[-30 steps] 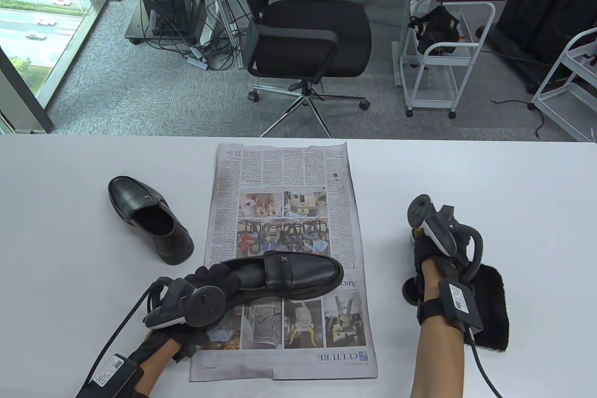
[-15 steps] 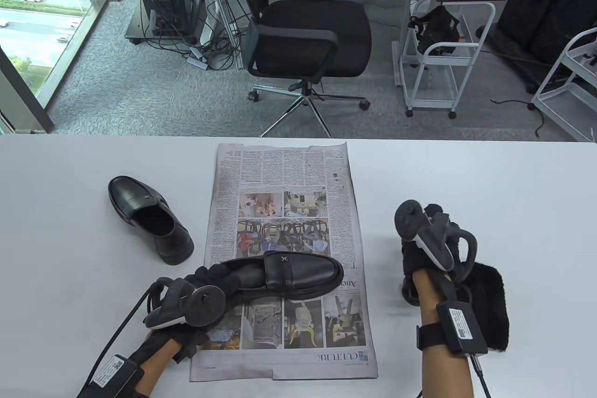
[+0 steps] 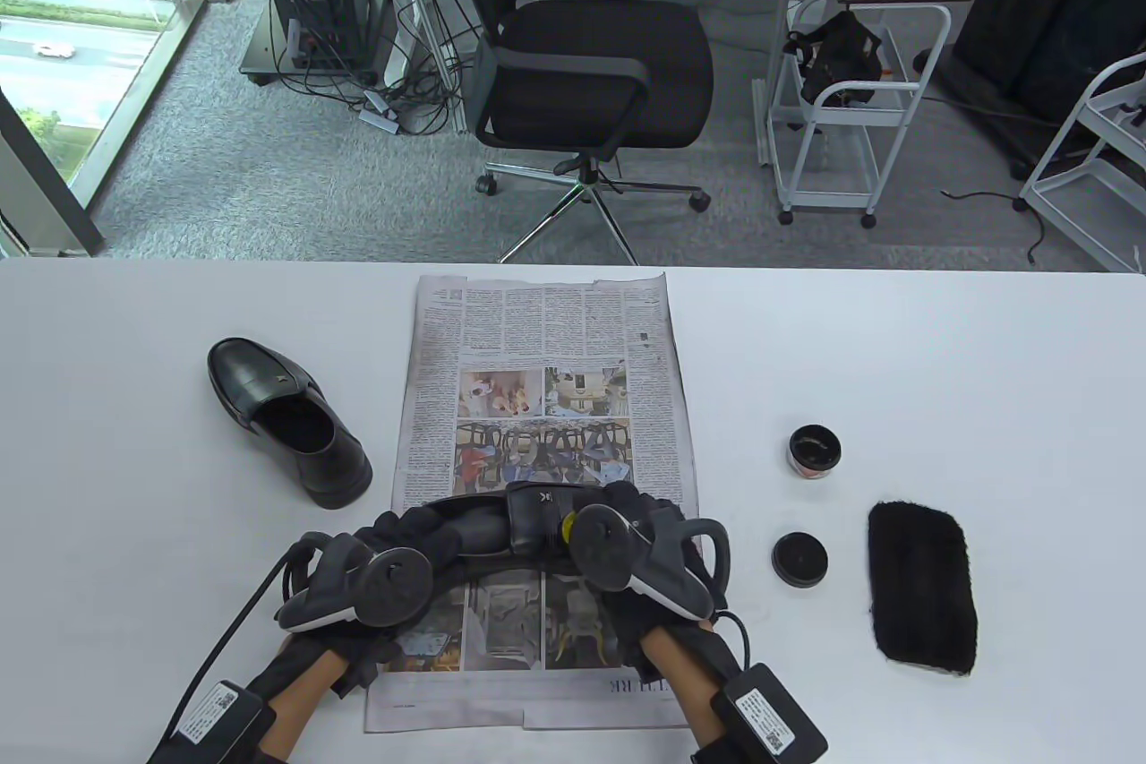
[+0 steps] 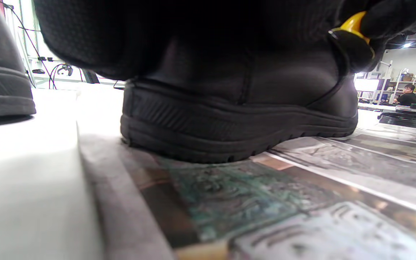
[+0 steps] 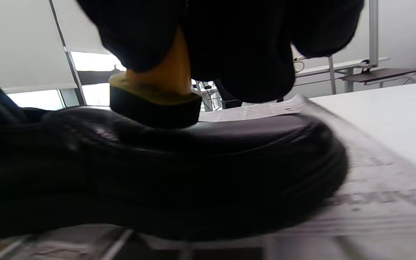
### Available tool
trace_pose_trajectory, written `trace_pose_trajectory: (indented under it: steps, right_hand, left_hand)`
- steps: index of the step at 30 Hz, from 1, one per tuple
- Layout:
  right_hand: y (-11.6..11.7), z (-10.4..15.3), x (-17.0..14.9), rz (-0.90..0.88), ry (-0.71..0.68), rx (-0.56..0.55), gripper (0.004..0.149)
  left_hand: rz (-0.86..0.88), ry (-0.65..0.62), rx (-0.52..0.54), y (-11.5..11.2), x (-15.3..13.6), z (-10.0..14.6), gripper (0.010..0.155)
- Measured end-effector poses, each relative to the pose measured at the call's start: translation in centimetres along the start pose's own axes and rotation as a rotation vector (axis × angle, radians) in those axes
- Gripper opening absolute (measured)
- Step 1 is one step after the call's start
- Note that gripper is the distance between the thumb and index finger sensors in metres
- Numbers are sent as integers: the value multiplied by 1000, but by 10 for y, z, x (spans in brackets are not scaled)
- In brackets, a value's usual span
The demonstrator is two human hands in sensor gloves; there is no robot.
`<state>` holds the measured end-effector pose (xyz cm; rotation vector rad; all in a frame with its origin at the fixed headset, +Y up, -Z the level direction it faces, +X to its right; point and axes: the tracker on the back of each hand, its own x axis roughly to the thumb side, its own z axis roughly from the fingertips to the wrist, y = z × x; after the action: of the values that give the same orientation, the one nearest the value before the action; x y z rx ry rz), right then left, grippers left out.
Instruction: Dip and apply built-in sponge shoe polish on shoes
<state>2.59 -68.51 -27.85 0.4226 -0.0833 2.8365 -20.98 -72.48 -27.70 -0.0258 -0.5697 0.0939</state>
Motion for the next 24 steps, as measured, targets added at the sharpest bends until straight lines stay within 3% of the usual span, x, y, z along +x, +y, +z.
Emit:
trace_pose_trajectory:
  steps: [4,14,24]
  right_hand:
    - [8,-2,14,-101,-32,-10,45]
    - [13,-28,24,-108,-8,-51,45]
    - [20,-54,-5,115,104,-13,45]
  left_hand:
    - [0,0,0,0,0,0,43]
    - [6,-2,4,0,0,0,43]
    - [9,6,-5,0,0,0,44]
